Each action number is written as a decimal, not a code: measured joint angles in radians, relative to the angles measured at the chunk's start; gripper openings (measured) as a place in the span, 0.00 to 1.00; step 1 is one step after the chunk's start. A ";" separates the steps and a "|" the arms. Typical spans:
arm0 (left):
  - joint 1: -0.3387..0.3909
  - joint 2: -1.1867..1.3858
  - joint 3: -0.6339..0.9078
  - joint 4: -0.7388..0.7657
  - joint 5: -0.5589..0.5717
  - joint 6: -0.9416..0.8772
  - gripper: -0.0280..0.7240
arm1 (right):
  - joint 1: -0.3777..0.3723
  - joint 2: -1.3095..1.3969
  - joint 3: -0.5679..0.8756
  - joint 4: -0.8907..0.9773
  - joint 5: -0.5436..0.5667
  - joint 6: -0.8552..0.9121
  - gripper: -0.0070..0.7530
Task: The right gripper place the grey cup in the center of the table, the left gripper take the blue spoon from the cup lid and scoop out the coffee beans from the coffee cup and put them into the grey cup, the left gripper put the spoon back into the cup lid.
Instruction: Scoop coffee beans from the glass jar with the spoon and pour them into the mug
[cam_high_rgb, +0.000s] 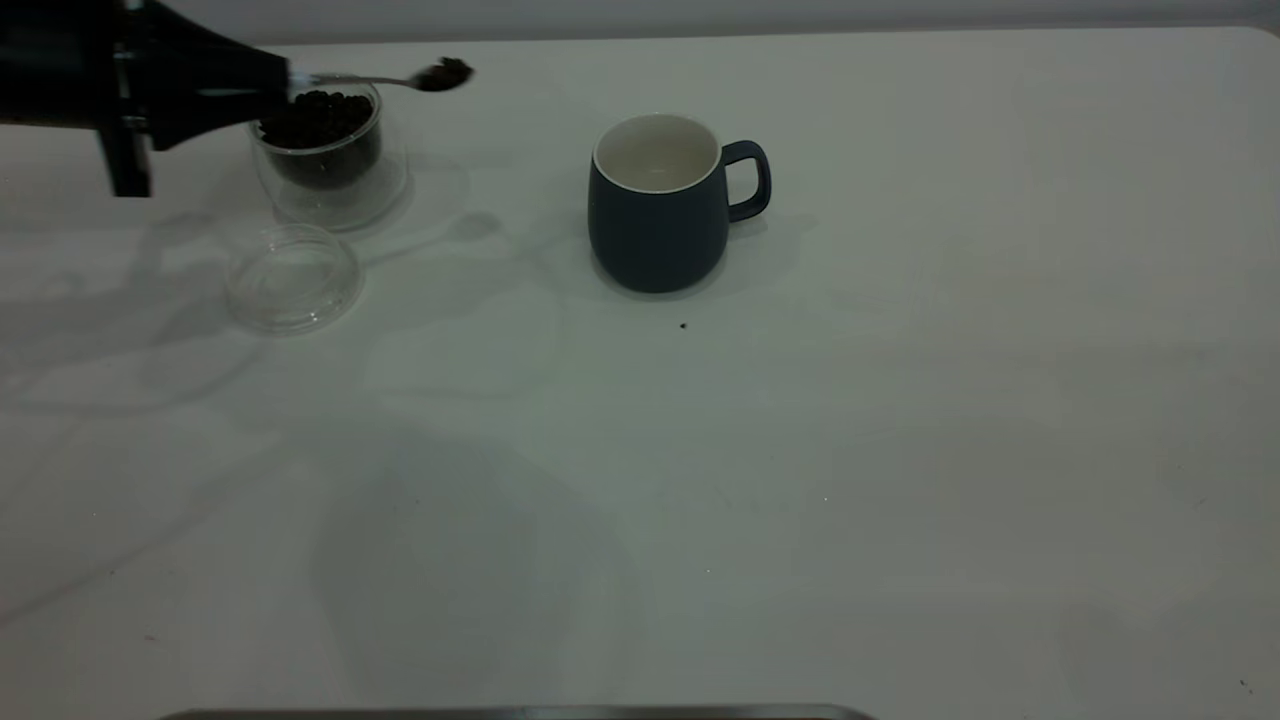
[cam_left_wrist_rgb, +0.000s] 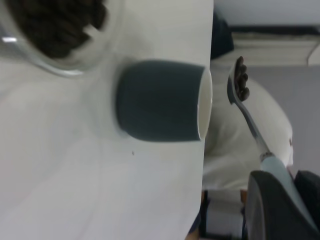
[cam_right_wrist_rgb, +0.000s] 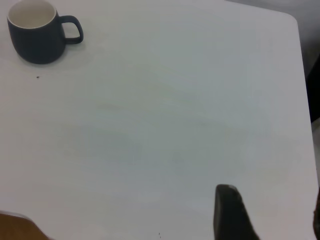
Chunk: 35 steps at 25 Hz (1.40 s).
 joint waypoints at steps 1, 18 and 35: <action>-0.014 0.000 0.000 0.000 0.000 0.000 0.20 | 0.000 0.000 0.000 0.000 0.000 0.000 0.49; -0.178 0.000 0.000 -0.032 0.003 0.060 0.20 | 0.000 0.000 0.000 0.000 0.000 0.000 0.49; -0.279 0.000 0.000 -0.126 -0.170 0.391 0.20 | 0.000 0.000 0.000 -0.001 0.000 0.000 0.49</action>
